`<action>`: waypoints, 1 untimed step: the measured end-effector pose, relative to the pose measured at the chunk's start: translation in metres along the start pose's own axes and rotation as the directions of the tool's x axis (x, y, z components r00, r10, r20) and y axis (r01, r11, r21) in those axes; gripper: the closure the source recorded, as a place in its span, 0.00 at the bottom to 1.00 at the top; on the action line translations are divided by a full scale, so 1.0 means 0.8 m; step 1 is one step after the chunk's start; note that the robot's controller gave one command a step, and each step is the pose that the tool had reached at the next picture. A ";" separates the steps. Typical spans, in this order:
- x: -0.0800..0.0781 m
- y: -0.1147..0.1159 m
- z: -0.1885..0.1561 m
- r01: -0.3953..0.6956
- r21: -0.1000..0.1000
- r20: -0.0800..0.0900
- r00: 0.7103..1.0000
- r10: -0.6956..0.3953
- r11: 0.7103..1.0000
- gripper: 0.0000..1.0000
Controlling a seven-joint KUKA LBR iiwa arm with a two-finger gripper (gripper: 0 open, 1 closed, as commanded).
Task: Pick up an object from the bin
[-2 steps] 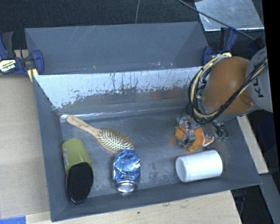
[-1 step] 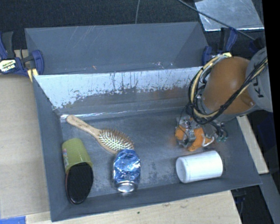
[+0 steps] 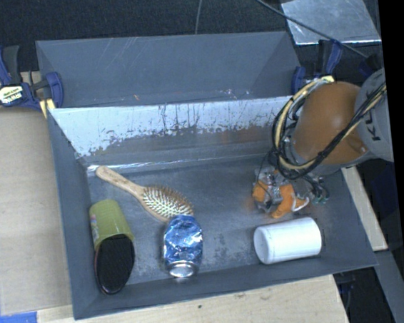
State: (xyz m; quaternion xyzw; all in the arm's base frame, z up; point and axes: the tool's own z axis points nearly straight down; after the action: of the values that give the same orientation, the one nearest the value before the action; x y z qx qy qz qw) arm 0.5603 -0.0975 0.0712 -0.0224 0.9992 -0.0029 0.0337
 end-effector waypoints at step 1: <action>0.000 0.000 0.000 0.000 0.000 0.000 1.000 0.000 1.000 1.00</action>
Offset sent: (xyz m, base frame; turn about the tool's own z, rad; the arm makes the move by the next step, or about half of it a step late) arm 0.0000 0.0000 0.0000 0.0000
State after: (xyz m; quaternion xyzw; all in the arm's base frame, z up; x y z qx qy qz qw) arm 0.5603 -0.0975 0.0712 -0.0223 0.9992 -0.0028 0.0337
